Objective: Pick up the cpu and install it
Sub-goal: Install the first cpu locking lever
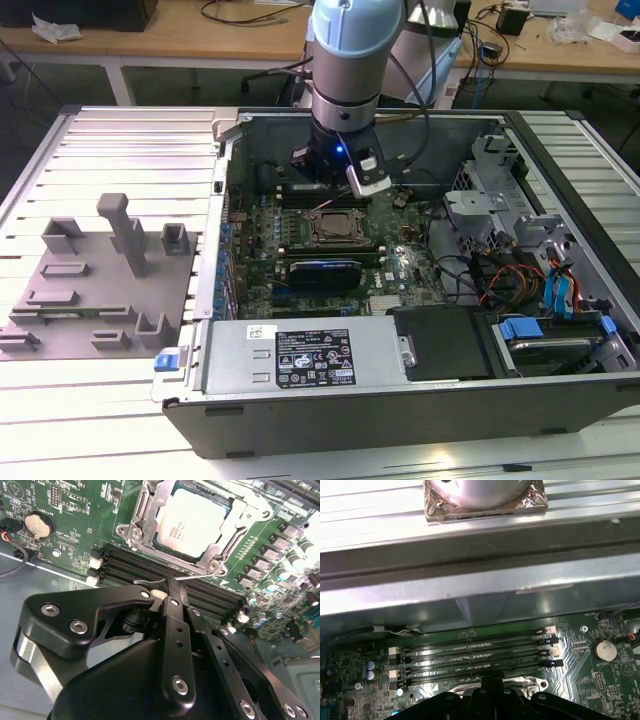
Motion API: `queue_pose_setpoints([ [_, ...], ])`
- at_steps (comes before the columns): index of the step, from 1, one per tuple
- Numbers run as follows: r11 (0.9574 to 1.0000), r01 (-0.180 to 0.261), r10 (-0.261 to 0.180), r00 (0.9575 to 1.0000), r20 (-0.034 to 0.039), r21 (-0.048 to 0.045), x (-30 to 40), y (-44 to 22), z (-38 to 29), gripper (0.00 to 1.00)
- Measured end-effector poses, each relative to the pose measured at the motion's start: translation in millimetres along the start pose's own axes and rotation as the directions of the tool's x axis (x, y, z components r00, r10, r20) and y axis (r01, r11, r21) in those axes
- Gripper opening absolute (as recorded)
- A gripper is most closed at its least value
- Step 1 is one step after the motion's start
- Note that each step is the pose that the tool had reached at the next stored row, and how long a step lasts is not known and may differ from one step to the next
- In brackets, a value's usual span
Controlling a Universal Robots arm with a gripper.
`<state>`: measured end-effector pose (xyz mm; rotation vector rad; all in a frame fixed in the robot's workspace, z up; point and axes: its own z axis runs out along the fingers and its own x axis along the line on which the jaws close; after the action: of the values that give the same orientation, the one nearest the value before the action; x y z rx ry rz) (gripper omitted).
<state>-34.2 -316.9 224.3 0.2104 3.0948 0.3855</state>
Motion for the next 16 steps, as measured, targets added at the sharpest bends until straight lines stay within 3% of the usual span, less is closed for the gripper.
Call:
queue_pose_setpoints([
  [5, 1.0, 0.0, 0.0, 1.0, 0.0, 0.0007, 0.3, 1.7, 3.2, 0.11],
  [8, 0.9999, -0.017, 0.017, 0.9998, 0.0043, 0.001, -0.3, 0.9, 6.4, 0.11],
  [9, 0.9996, -0.027, 0.027, 0.9996, 0.0069, 0.001, -0.5, 0.8, 7.1, 0.11],
  [12, 0.9952, -0.097, 0.097, 0.9949, 0.0248, 0.0003, -0.6, 0.0, 10.3, 0.11],
  [16, 0.9891, -0.148, 0.147, 0.9884, 0.0377, -0.0004, -0.6, -0.5, 12.5, 0.11],
])
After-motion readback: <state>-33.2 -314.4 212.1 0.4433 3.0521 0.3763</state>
